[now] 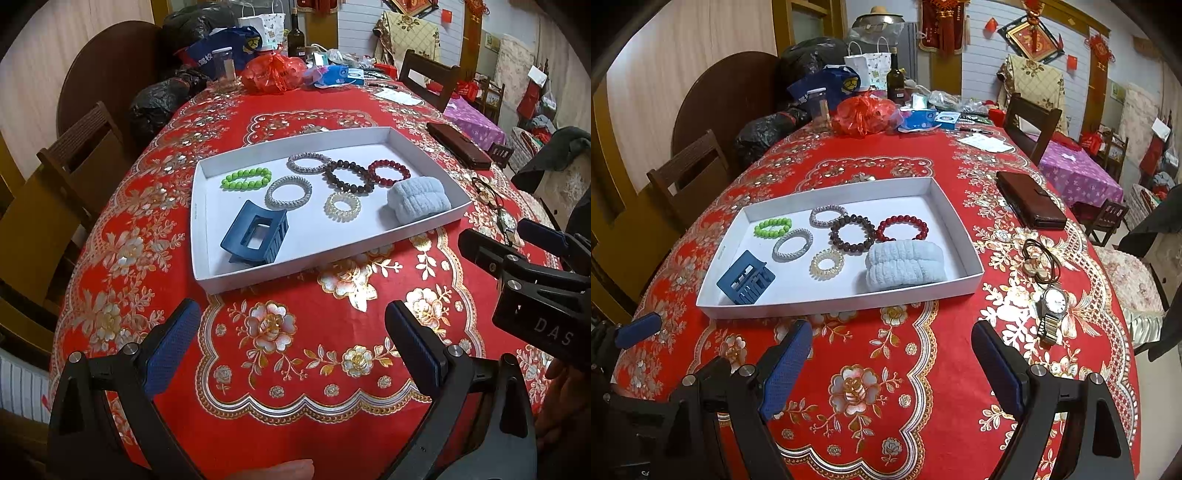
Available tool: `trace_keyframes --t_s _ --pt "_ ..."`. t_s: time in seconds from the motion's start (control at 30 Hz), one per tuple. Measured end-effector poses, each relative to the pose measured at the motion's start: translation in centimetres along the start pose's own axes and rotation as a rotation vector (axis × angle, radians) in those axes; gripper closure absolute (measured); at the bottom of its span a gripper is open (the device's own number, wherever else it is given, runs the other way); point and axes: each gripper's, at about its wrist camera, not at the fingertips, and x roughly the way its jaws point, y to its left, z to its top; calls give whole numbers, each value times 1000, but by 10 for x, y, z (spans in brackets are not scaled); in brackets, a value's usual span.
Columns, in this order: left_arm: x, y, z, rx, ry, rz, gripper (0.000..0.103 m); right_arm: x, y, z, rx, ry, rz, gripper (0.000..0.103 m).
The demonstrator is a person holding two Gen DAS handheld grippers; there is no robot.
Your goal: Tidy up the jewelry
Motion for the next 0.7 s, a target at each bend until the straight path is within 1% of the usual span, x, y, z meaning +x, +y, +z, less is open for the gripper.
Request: trace_keyframes --t_s 0.7 --pt "0 -1 -2 2 6 -2 3 -1 2 -1 -11 -4 -4 17"
